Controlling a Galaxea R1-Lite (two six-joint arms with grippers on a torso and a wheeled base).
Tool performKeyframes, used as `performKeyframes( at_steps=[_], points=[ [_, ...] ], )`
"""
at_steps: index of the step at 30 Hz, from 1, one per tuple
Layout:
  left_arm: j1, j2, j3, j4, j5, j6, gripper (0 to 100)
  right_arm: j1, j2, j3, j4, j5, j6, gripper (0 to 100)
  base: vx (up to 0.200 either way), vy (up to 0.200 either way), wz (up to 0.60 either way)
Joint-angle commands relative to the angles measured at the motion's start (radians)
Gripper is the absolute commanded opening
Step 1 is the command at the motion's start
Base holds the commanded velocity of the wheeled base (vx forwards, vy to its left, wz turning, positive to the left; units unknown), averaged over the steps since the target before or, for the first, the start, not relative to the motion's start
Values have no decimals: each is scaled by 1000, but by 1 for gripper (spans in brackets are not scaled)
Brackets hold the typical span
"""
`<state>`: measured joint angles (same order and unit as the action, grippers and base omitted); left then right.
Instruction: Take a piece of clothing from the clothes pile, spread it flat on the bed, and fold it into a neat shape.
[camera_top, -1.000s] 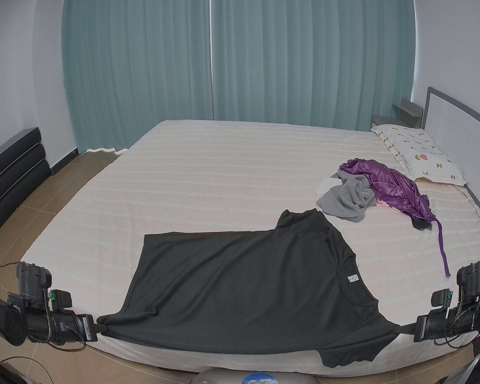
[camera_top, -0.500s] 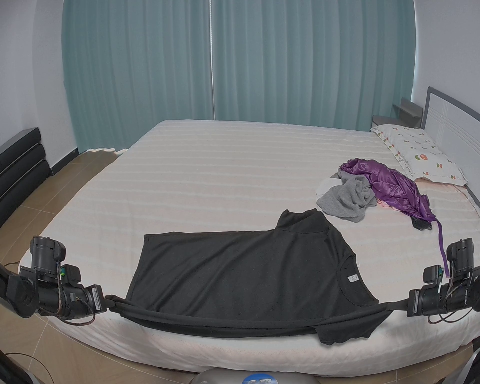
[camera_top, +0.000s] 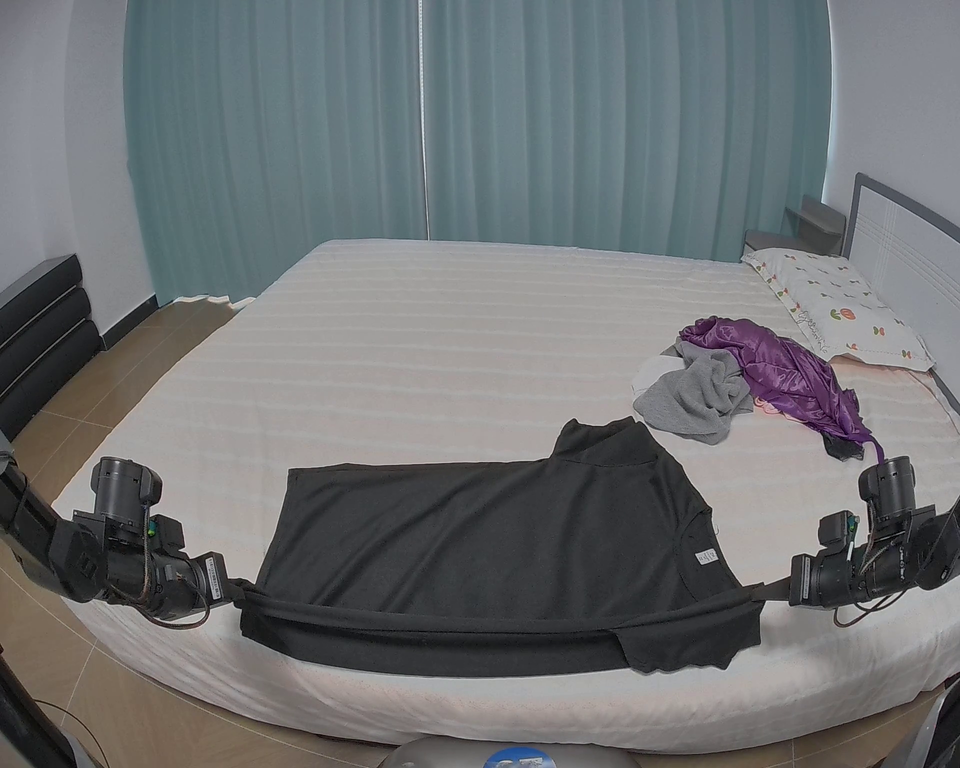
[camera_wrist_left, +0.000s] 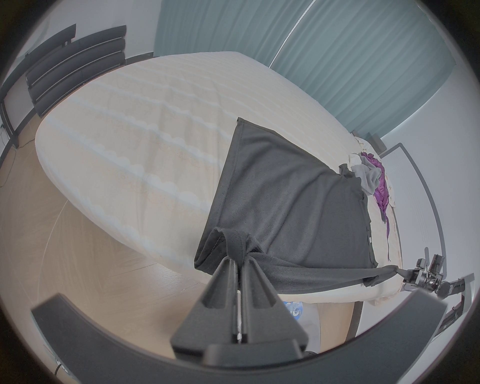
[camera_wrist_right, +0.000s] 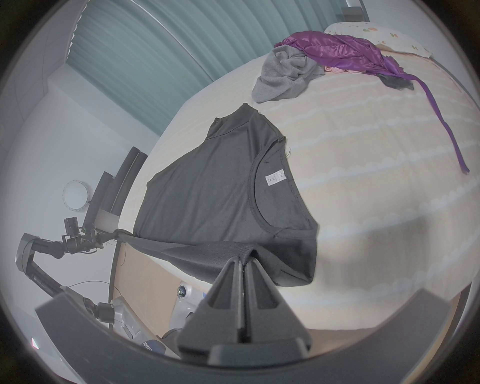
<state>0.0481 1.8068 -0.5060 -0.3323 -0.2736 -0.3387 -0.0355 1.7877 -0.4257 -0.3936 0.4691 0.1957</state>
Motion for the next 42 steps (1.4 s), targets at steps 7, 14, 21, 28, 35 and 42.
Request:
performKeyframes(
  at_steps=[7, 14, 21, 28, 35, 42],
  points=[
    [1, 129, -72, -1, 1, -3, 0, 46, 144, -136, 10, -6, 47, 0, 0, 0, 0],
    [1, 201, -131, -2, -1, -45, 0, 48, 214, -209, 13, -15, 48, 0, 0, 0, 0],
    [-4, 256, -163, -5, -2, -48, 0, 49, 276, -261, 13, -40, 48, 0, 0, 0, 0],
    [-22, 270, -206, -11, -4, -134, 100, 48, 265, -261, 10, -29, 53, 100, 0, 0, 0],
    [-16, 203, -140, -76, -15, -152, 100, 57, 182, -182, -8, -15, 123, 100, 0, 0, 0],
    [7, 54, -51, -86, -35, -253, 100, 66, 91, -13, -185, -1, 284, 100, 0, 0, 0]
  ],
)
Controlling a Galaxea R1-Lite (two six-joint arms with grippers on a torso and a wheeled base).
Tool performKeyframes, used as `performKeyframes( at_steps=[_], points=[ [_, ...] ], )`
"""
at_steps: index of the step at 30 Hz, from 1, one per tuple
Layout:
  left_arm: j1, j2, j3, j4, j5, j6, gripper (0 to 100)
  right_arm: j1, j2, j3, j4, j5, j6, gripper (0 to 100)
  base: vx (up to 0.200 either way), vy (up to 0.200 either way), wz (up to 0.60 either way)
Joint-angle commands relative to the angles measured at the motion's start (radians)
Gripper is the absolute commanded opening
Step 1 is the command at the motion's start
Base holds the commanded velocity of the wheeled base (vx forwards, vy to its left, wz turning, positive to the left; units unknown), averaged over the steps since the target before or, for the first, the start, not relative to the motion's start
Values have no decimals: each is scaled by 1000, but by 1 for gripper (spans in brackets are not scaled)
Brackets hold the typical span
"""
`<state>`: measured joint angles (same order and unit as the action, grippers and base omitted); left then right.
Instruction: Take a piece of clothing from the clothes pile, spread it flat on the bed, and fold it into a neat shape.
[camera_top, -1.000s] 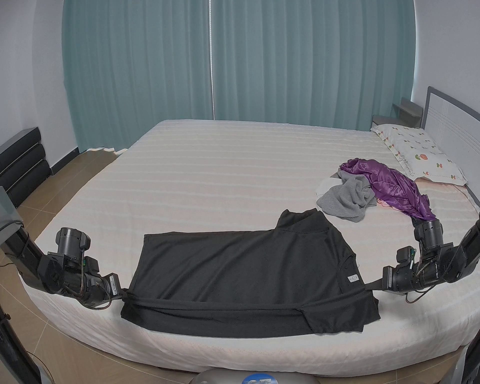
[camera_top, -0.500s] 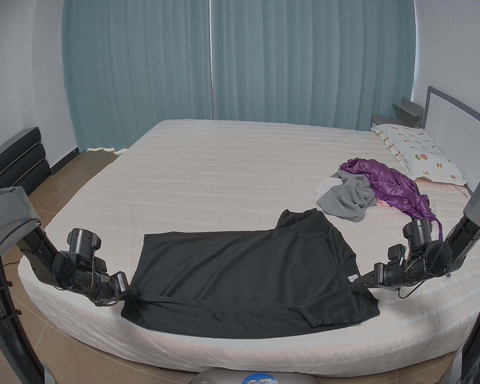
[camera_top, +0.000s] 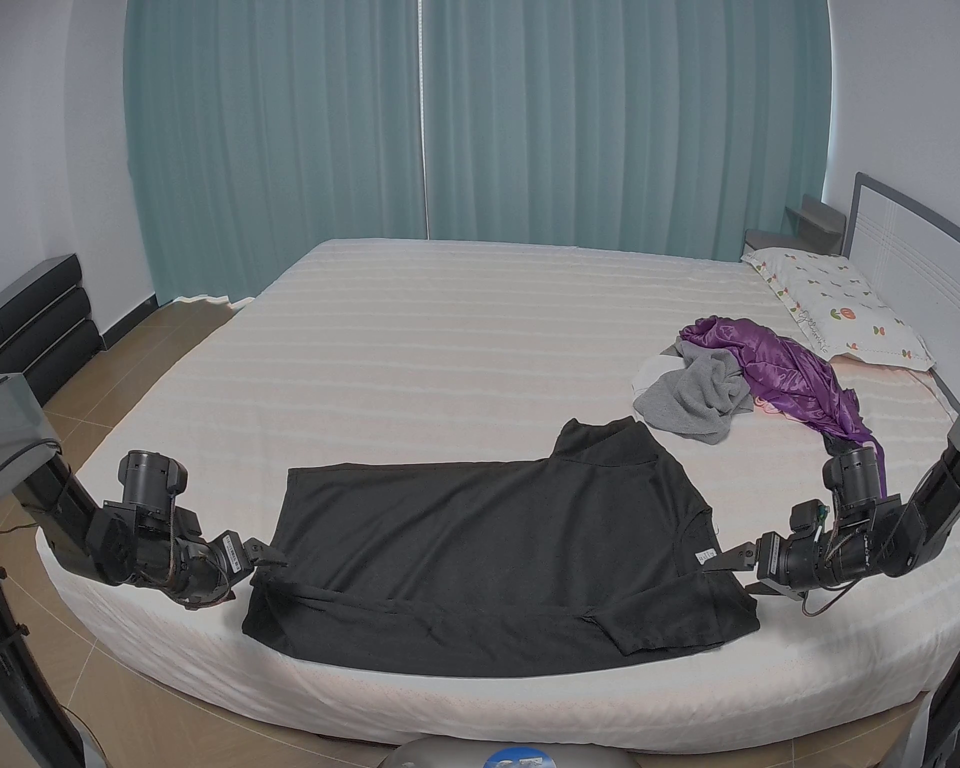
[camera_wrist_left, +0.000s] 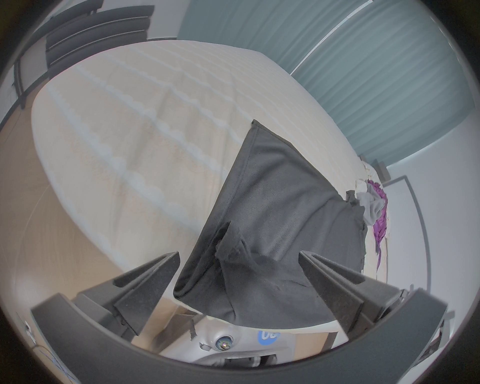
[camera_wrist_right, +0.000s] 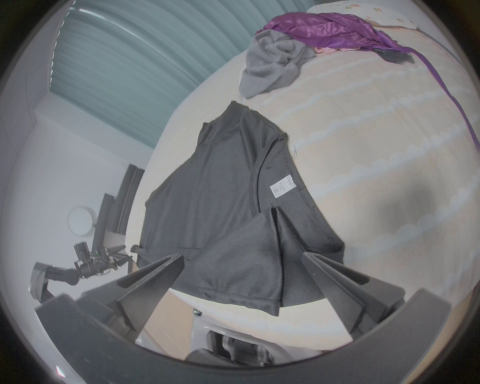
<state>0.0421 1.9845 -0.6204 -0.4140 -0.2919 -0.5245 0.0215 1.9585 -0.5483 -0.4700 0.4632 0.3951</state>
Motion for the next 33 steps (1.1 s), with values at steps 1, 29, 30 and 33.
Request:
performKeyframes(
  at_steps=[1, 29, 30, 33],
  points=[
    [13, -141, 77, -5, -19, -95, 100, 11, -79, 137, -150, 5, 119, 100, 0, 0, 0],
    [-57, 71, 73, -230, 39, -232, 0, 38, 8, 318, -512, -1, 349, 100, 0, 0, 0],
    [-57, 71, 62, -235, 39, -247, 0, 38, 8, 318, -512, -1, 349, 100, 0, 0, 0],
    [-57, 65, 56, -235, 50, -261, 0, 37, 8, 318, -512, -3, 347, 100, 0, 0, 0]
  ],
)
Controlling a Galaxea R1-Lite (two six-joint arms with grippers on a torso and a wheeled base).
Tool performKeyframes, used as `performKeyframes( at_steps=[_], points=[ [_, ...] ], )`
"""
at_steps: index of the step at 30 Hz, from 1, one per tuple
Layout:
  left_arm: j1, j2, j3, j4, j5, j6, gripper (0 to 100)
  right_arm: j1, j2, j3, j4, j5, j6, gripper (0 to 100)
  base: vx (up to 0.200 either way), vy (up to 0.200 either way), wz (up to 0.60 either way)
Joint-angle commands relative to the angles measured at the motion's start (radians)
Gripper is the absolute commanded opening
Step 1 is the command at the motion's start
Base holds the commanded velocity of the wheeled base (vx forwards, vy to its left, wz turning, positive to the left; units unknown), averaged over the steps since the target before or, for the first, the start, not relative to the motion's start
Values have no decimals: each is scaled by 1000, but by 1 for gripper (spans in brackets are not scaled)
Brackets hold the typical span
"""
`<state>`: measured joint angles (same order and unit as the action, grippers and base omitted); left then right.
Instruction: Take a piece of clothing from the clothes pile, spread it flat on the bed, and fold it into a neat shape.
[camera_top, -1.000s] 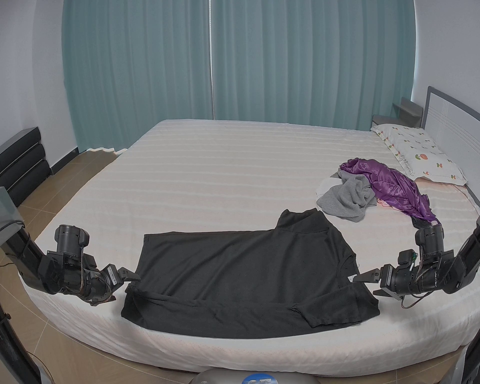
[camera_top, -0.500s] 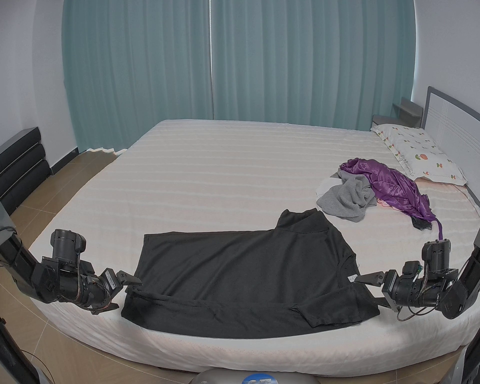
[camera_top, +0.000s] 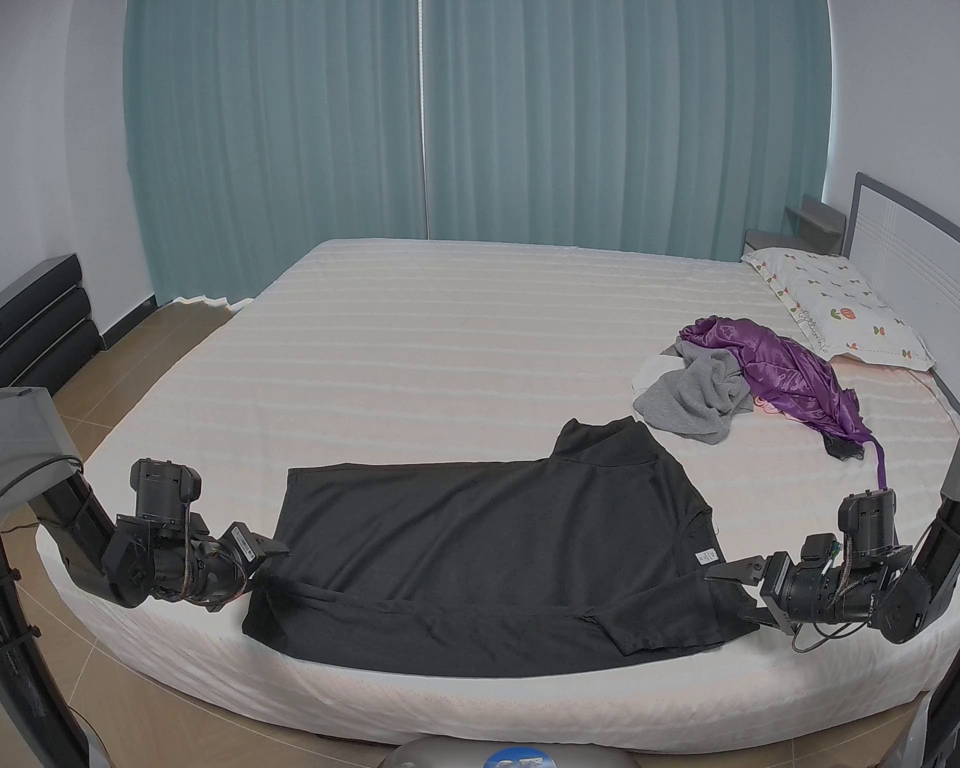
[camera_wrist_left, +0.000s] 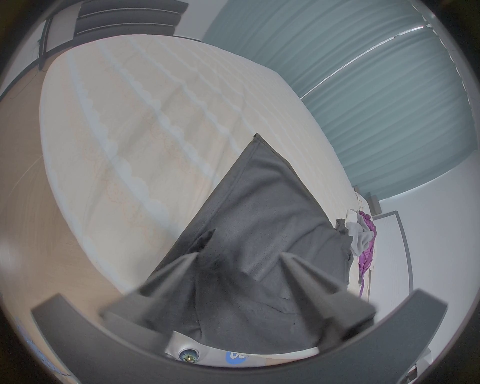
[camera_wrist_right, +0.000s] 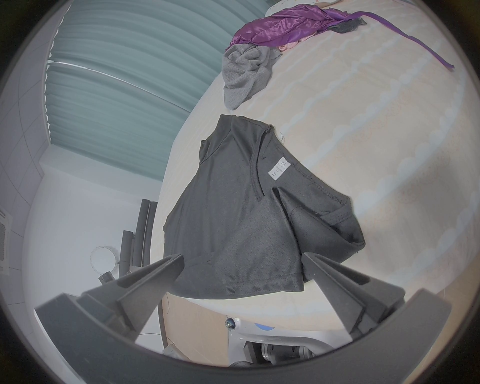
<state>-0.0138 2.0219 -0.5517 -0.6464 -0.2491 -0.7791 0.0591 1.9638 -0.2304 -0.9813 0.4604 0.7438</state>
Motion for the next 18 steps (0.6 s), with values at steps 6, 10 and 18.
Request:
performKeyframes(
  at_steps=[6, 10, 18],
  points=[
    [-2, 23, 3, -2, 79, -9, 0, -1, -2, 0, -2, -5, -3, 100, 0, 0, 0],
    [0, -25, 26, 2, 82, -9, 0, 1, 1, -10, -4, -16, -14, 100, 0, 0, 0],
    [5, -69, 45, 1, 85, -8, 0, -1, 61, -93, -17, -13, -116, 100, 0, 0, 0]
  ],
)
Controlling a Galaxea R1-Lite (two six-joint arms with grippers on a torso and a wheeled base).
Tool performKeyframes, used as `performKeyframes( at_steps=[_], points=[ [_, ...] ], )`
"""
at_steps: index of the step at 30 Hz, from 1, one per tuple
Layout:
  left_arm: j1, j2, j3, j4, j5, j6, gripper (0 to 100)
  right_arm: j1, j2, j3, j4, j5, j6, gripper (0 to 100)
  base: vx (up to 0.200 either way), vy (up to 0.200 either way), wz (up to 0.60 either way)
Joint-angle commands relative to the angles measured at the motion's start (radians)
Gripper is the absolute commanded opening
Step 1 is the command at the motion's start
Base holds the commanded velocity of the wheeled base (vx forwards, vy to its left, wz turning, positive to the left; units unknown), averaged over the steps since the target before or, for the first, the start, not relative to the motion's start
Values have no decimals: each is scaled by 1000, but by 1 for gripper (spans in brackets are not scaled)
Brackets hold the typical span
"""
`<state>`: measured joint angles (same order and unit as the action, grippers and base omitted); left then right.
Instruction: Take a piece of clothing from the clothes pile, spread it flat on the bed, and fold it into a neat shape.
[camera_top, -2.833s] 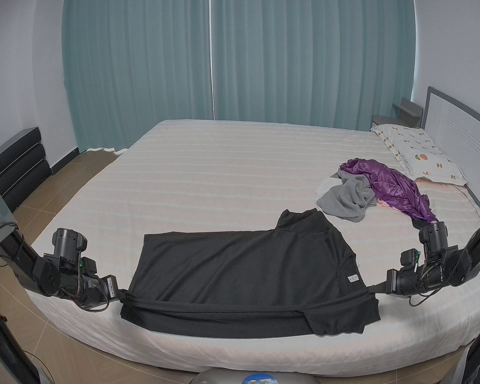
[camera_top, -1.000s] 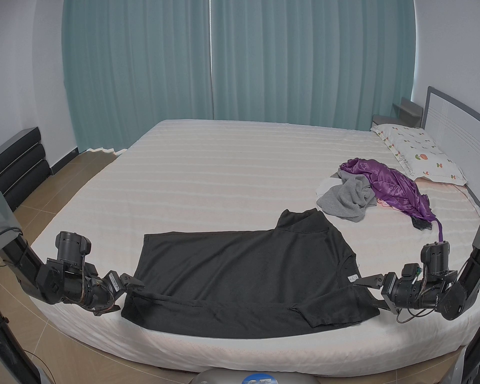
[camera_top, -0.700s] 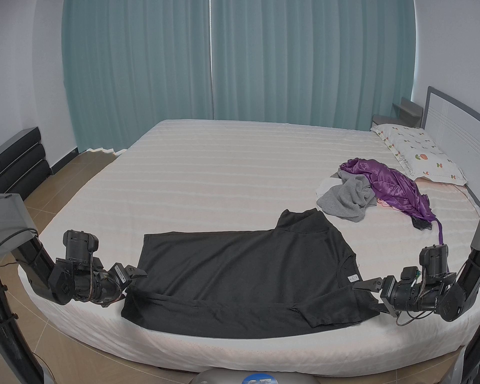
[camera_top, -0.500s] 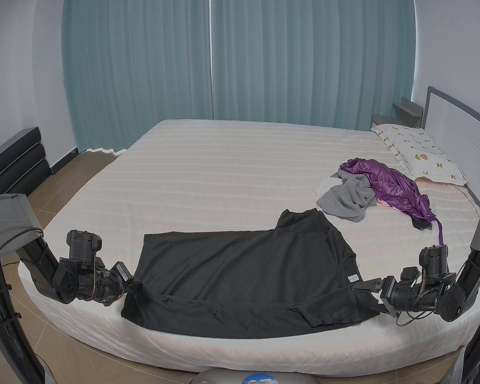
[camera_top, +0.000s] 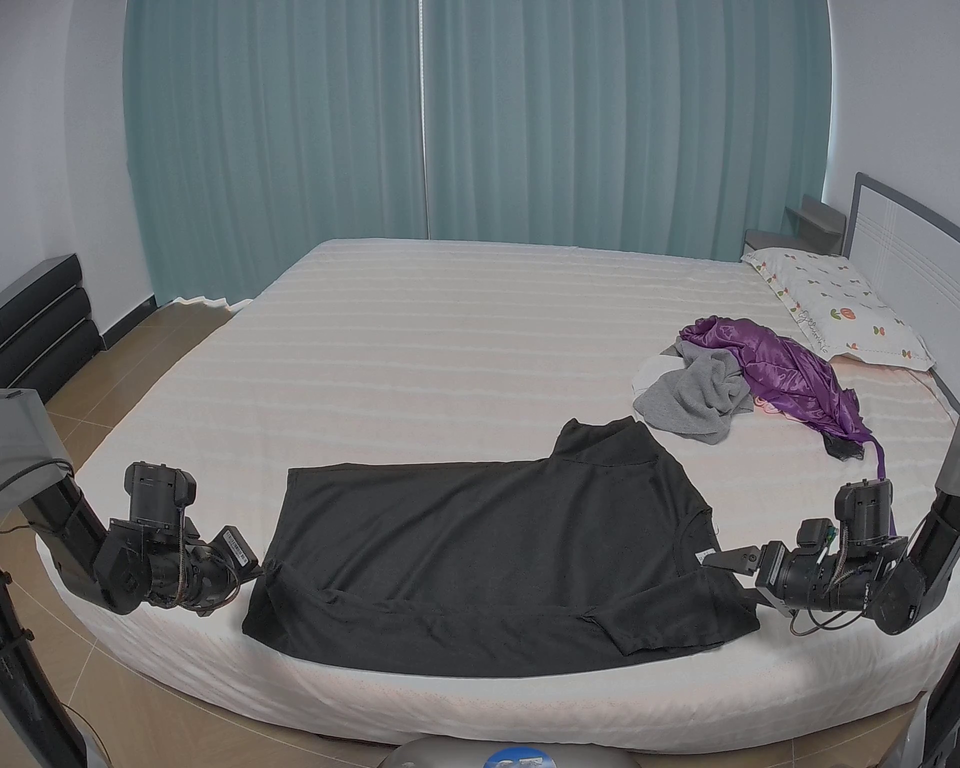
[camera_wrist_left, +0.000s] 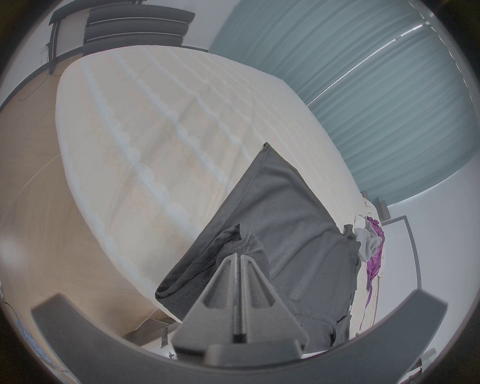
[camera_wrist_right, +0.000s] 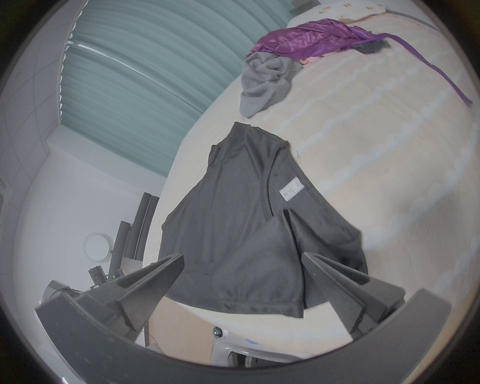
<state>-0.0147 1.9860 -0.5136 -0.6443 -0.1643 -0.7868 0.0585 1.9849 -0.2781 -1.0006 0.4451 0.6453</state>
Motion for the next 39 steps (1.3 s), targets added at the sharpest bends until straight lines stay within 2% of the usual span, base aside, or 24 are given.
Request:
performKeyframes(
  at_steps=[1, 6, 8, 9, 10, 14, 21, 28, 39],
  points=[
    [7, -35, 7, -3, -1, 0, 0, 1, 40, -53, 8, 3, -19, 100, 0, 0, 0],
    [21, -26, 0, -6, -29, -2, 0, 12, 66, -89, 10, 6, -19, 100, 0, 0, 0],
    [24, -18, -14, -9, -69, 1, 0, 15, 80, -98, 0, 7, -19, 100, 0, 0, 0],
    [24, -18, -17, -9, -78, 1, 100, 15, 80, -98, 0, 7, -19, 100, 0, 0, 0],
    [24, -16, -29, -8, -116, 3, 100, 15, 78, -98, -1, 14, -15, 100, 0, 0, 0],
    [21, 8, -69, -3, -184, 20, 100, 14, 74, -92, -3, 32, -9, 100, 0, 0, 0],
    [16, 73, -88, -3, -185, 50, 100, -23, 65, -87, -4, 37, 10, 100, 0, 0, 0],
    [18, 103, -68, -9, -187, 127, 100, -31, 83, -92, -4, 38, 47, 100, 0, 0, 0],
    [19, 94, -83, -14, -187, 120, 100, -29, 81, -72, -4, 38, 47, 100, 0, 0, 0]
  ],
)
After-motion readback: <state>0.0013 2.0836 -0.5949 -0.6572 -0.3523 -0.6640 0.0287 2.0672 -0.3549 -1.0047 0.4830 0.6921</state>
